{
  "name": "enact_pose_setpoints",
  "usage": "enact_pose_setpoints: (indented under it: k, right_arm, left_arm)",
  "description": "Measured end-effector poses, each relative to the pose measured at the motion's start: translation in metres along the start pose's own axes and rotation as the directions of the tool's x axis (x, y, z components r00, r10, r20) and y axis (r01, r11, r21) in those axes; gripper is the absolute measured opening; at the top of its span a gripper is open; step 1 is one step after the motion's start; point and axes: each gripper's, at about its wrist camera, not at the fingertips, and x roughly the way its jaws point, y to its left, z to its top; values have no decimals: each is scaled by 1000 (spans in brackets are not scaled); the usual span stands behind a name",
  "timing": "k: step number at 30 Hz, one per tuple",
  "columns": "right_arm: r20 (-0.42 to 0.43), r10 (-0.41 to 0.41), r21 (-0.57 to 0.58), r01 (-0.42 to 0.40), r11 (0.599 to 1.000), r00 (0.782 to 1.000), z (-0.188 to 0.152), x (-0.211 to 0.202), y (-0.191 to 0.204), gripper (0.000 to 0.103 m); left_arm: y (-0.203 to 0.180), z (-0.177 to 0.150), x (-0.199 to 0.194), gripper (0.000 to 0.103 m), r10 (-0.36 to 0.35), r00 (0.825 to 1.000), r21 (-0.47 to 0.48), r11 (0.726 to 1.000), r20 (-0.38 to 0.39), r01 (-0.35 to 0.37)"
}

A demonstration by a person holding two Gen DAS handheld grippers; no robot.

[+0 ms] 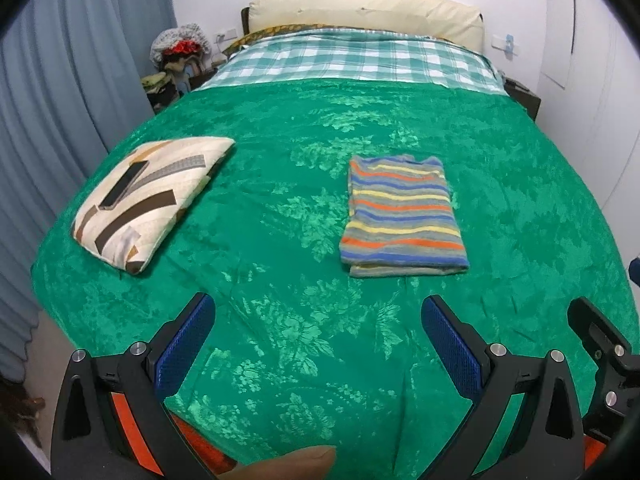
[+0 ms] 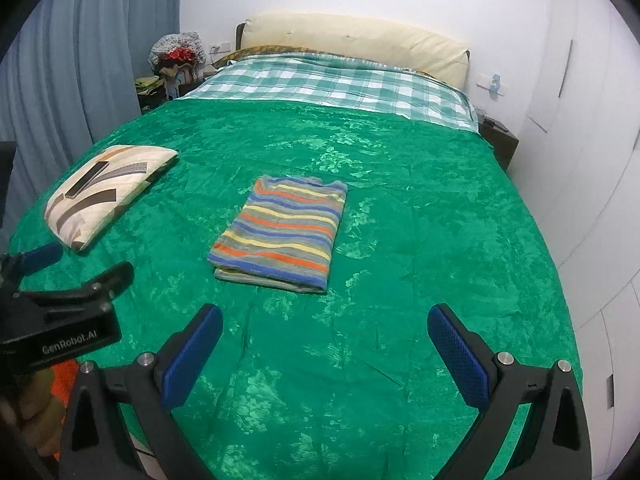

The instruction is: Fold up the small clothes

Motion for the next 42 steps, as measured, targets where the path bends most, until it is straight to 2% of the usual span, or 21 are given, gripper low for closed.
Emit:
enact_pose_setpoints:
  k: [24,42]
  right_arm:
    - [-20,-17,22,18,1000,1000,3,5,-3,101]
    - [-52,5,28,-4,1000,999,6,9,-5,101]
  left_arm:
    - [-14,6,5,103,0,1000,33,999,-11,1]
    - [-13,11,3,103,5,1000,31,1000,-13,-4]
